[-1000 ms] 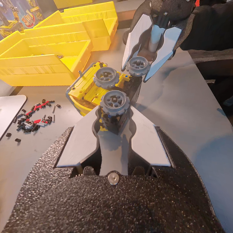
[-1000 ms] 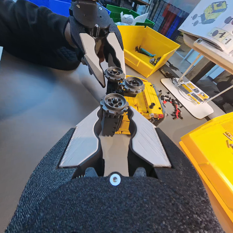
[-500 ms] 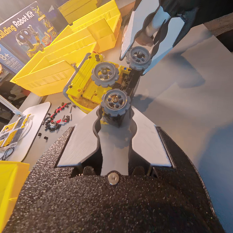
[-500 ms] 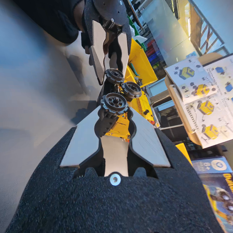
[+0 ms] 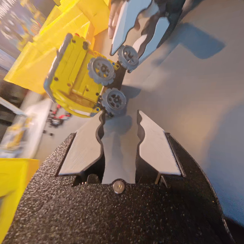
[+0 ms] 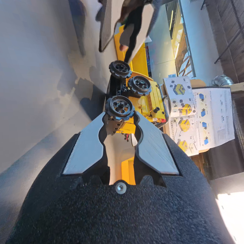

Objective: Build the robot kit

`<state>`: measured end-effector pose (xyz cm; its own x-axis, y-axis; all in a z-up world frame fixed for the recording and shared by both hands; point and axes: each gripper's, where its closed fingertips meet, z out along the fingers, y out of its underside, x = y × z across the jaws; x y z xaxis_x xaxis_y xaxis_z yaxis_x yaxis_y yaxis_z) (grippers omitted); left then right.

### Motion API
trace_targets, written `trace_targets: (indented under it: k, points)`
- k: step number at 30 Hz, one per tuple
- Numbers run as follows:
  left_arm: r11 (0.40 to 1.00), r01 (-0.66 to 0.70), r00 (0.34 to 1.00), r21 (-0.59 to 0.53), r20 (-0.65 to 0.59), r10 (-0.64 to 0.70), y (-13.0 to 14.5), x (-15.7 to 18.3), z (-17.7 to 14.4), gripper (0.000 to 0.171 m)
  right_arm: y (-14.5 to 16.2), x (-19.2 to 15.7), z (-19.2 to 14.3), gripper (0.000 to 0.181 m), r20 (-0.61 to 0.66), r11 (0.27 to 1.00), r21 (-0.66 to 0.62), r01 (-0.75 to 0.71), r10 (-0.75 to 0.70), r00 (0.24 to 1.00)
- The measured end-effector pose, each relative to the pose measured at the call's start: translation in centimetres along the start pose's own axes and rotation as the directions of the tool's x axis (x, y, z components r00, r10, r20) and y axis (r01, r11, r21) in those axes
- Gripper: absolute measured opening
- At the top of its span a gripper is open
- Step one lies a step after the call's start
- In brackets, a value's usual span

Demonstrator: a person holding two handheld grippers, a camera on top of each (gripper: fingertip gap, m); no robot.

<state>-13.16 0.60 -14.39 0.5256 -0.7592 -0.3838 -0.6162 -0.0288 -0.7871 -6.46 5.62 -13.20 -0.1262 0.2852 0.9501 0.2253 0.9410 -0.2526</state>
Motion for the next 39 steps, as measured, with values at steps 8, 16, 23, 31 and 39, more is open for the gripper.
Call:
trace_targets:
  k: [8, 16, 23, 31, 39]
  points:
    - [0.882, 0.420, 0.906, 0.215, -0.037, -0.422, -1.5, -3.6, -1.5, 0.049, -0.4, -2.9, -1.7, 0.049, 0.275, 0.959, -0.079, -0.272, 0.283, 0.919]
    - [0.924, 0.364, 0.931, 0.118, -0.032, -0.362, -0.4, -2.3, -0.6, 0.038, 0.2, -0.7, -4.7, 0.073, 0.323, 0.686, -0.186, -0.704, 0.719, 0.615]
    - [0.902, 0.400, 0.916, 0.163, -0.049, -0.397, -0.7, -2.8, -1.3, 0.025, 1.1, 0.2, -1.3, 0.097, 0.198, 0.448, -0.211, -0.869, 0.890, 0.411]
    - [0.894, 0.414, 0.909, 0.174, -0.033, -0.415, -0.6, -3.1, -1.2, 0.009, -0.3, 0.4, 2.0, 0.099, 0.289, 0.305, -0.201, -0.931, 0.927, 0.241]
    - [0.871, 0.434, 0.897, 0.230, -0.018, -0.442, -0.7, -4.3, -2.5, 0.009, -0.2, 1.4, 3.3, 0.088, 0.295, 0.363, -0.152, -0.919, 0.904, 0.309]
